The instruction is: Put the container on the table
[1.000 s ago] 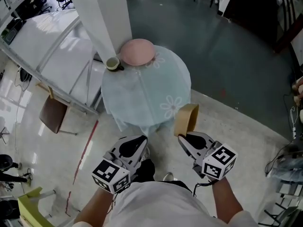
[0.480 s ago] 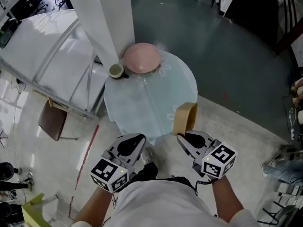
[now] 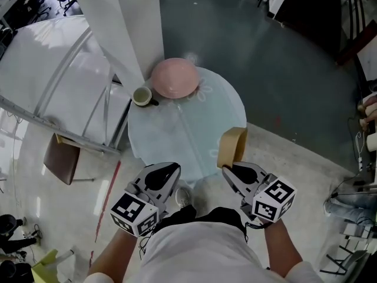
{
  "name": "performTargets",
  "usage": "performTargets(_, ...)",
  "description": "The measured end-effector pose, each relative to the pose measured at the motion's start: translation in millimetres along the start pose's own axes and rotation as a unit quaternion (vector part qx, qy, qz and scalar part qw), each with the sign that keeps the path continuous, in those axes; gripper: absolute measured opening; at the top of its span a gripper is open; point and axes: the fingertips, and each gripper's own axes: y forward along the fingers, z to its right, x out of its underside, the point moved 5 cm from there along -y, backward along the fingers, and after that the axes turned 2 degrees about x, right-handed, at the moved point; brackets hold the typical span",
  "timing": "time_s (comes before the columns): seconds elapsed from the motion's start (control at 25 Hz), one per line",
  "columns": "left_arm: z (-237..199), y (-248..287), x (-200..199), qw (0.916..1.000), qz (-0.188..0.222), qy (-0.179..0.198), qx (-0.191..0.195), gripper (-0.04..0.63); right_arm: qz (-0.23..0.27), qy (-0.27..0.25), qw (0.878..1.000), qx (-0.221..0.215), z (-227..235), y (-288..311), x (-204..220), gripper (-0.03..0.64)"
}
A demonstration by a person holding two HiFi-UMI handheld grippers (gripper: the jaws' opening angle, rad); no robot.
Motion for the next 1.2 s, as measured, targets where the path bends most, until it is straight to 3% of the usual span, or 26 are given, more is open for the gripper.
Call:
performTargets(0.56,-16,18,6,0.9996,-0.018,-0.017,-0.012,0.034,-0.014,0.013,1.000,-0.004,29,12,2,0.034)
performTargets(1.2,-27,71,-14,0.9942,-0.009,-0.046,-0.097,0.034,-0.076,-0.025,0.994,-0.075,110,54,-19,0.034)
